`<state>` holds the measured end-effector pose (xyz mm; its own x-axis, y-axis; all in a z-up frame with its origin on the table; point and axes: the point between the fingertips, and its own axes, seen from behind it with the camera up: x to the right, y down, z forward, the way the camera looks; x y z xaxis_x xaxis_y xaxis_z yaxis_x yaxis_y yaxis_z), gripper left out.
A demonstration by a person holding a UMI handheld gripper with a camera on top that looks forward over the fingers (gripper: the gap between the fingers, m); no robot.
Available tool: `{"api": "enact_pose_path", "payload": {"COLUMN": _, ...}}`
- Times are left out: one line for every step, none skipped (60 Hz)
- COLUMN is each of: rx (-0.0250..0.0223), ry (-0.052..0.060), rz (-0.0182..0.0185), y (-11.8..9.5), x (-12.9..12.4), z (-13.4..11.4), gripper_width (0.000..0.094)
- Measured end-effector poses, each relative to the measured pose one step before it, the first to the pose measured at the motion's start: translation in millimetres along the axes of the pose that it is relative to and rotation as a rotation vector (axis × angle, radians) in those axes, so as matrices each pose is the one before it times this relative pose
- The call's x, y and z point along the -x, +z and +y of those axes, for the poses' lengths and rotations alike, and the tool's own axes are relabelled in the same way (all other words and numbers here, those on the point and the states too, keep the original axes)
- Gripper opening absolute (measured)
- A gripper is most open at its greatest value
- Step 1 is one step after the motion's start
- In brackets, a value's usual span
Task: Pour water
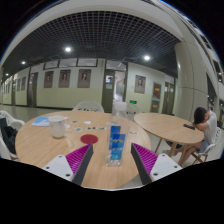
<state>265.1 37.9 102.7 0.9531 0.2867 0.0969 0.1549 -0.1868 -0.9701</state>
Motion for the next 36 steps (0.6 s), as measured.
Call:
{"api": "enact_pose_path", "payload": {"rx": -0.00671, "ry": 0.0028, "rz": 0.00595, "y": 6.56, "x": -3.79, "z": -2.13, "gripper_width": 0.0818}}
{"api": "enact_pose_path", "payload": {"rx": -0.00938, "ry": 0.0024, "rz": 0.00333, "y": 6.5, "x": -3.32, "z": -2.73, "gripper_width": 0.0819}}
{"api": "enact_pose_path", "payload": {"rx": -0.00985, "ry": 0.0026, "rz": 0.00187, "y": 7.83, "x": -5.13, "z": -1.78, "gripper_width": 0.0815}}
{"api": "enact_pose_path", "payload": {"rx": -0.00892, "ry": 0.0023, "rz": 0.00277, "y": 15.62, "x": 2.11, "z": 1.32, "gripper_width": 0.0819}}
{"api": "enact_pose_path", "payload": {"rx": -0.00642, "ry": 0.0008, "rz": 0.00014, "y": 6.93, "x": -2.37, "z": -1.5, "gripper_width": 0.0817}}
{"api": "enact_pose_path", "payload": {"rx": -0.00603, "ry": 0.0014, "rz": -0.00023, "y": 6.67, "x": -1.94, "z": -1.38, "gripper_width": 0.0816}}
{"api": "enact_pose_path", "payload": {"rx": -0.00732, "ry": 0.0025, "rz": -0.00207, "y": 6.1, "x": -1.28, "z": -1.73, "gripper_width": 0.0817}}
{"api": "enact_pose_path", "payload": {"rx": -0.00881, "ry": 0.0022, "rz": -0.00685, "y": 5.97, "x": 0.15, "z": -1.94, "gripper_width": 0.082}}
{"api": "enact_pose_path", "payload": {"rx": -0.00888, "ry": 0.0017, "rz": -0.01014, "y": 5.82, "x": 1.15, "z": -1.74, "gripper_width": 0.0822}}
{"api": "enact_pose_path", "payload": {"rx": -0.00939, "ry": 0.0022, "rz": -0.00899, "y": 6.08, "x": 0.51, "z": -3.48, "gripper_width": 0.0822}}
{"api": "enact_pose_path", "payload": {"rx": -0.01045, "ry": 0.0016, "rz": -0.00716, "y": 8.45, "x": 3.98, "z": 0.56, "gripper_width": 0.0819}}
{"api": "enact_pose_path", "payload": {"rx": -0.00626, "ry": 0.0022, "rz": -0.00705, "y": 4.77, "x": 0.78, "z": -0.3, "gripper_width": 0.0813}}
{"api": "enact_pose_path", "payload": {"rx": -0.00287, "ry": 0.0018, "rz": -0.00631, "y": 4.91, "x": 1.32, "z": -0.03, "gripper_width": 0.081}}
{"api": "enact_pose_path", "payload": {"rx": -0.00185, "ry": 0.0001, "rz": -0.00599, "y": 4.49, "x": 1.36, "z": 0.04, "gripper_width": 0.0807}}
{"api": "enact_pose_path", "payload": {"rx": -0.00165, "ry": -0.0004, "rz": -0.00359, "y": 3.93, "x": -1.79, "z": -1.36, "gripper_width": 0.0802}}
{"api": "enact_pose_path", "payload": {"rx": -0.00221, "ry": -0.0001, "rz": -0.00208, "y": 4.05, "x": -0.15, "z": 0.01, "gripper_width": 0.0799}}
{"api": "enact_pose_path", "payload": {"rx": -0.00346, "ry": 0.0022, "rz": 0.00043, "y": 6.85, "x": 2.55, "z": 0.33, "gripper_width": 0.0794}}
{"api": "enact_pose_path", "payload": {"rx": -0.00249, "ry": 0.0034, "rz": -0.00229, "y": 3.4, "x": 0.31, "z": -0.28, "gripper_width": 0.0785}}
{"api": "enact_pose_path", "payload": {"rx": -0.00261, "ry": 0.0047, "rz": -0.00344, "y": 3.44, "x": 0.71, "z": -0.17, "gripper_width": 0.0767}}
{"api": "enact_pose_path", "payload": {"rx": -0.0014, "ry": 0.0036, "rz": -0.00976, "y": 2.99, "x": 2.21, "z": 0.31, "gripper_width": 0.0703}}
{"api": "enact_pose_path", "payload": {"rx": -0.00033, "ry": 0.0036, "rz": -0.01334, "y": 3.03, "x": 3.36, "z": 0.42, "gripper_width": 0.0639}}
{"api": "enact_pose_path", "payload": {"rx": 0.0003, "ry": 0.0048, "rz": -0.00535, "y": 2.32, "x": 1.32, "z": 0.95, "gripper_width": 0.0575}}
{"api": "enact_pose_path", "payload": {"rx": -0.00223, "ry": 0.0056, "rz": -0.00035, "y": 2.84, "x": -0.26, "z": 0.2, "gripper_width": 0.0511}}
{"api": "enact_pose_path", "payload": {"rx": 0.0021, "ry": 0.0134, "rz": 0.0011, "y": -0.85, "x": -3.84, "z": 2.07, "gripper_width": 0.0447}}
{"api": "enact_pose_path", "payload": {"rx": -0.00429, "ry": 0.016, "rz": 0.00887, "y": -0.06, "x": -1.63, "z": -0.08, "gripper_width": 0.0442}}
{"api": "enact_pose_path", "payload": {"rx": -0.00477, "ry": 0.0143, "rz": 0.00666, "y": 4.13, "x": 1.75, "z": 1.79, "gripper_width": 0.0439}}
{"api": "enact_pose_path", "payload": {"rx": -0.00399, "ry": 0.005, "rz": -0.00096, "y": -0.28, "x": 0.73, "z": -1.46, "gripper_width": 0.0426}}
{"api": "enact_pose_path", "payload": {"rx": -0.00135, "ry": -0.0011, "rz": 0.00042, "y": -0.42, "x": 0.14, "z": -0.23, "gripper_width": 0.0432}}
{"api": "enact_pose_path", "payload": {"rx": -0.0013, "ry": -0.0021, "rz": 0.00133, "y": -0.18, "x": -0.23, "z": -0.31, "gripper_width": 0.041}}
{"api": "enact_pose_path", "payload": {"rx": -0.00175, "ry": -0.0001, "rz": 0.00189, "y": -0.21, "x": -0.29, "z": -0.48, "gripper_width": 0.0405}}
{"api": "enact_pose_path", "payload": {"rx": -0.00099, "ry": 0.0011, "rz": 0.0008, "y": -2.51, "x": -0.41, "z": 1.96, "gripper_width": 0.0395}}
{"api": "enact_pose_path", "payload": {"rx": 0.00019, "ry": 0.0015, "rz": 0.00051, "y": -0.33, "x": 0.12, "z": -0.32, "gripper_width": 0.0378}}
{"api": "enact_pose_path", "payload": {"rx": -0.00017, "ry": -0.0004, "rz": 0.00167, "y": 0.6, "x": 0.26, "z": -1.13, "gripper_width": 0.0371}}
{"api": "enact_pose_path", "payload": {"rx": 0.00225, "ry": -0.002, "rz": 0.00329, "y": 0.67, "x": -0.69, "z": 0.15, "gripper_width": 0.0346}}
{"api": "enact_pose_path", "payload": {"rx": 0.00137, "ry": -0.002, "rz": 0.0038, "y": 0.73, "x": -0.52, "z": -0.09, "gripper_width": 0.0325}}
{"api": "enact_pose_path", "payload": {"rx": 0.00356, "ry": -0.0038, "rz": 0.00162, "y": 0.57, "x": 0.03, "z": 0.42, "gripper_width": 0.0319}}
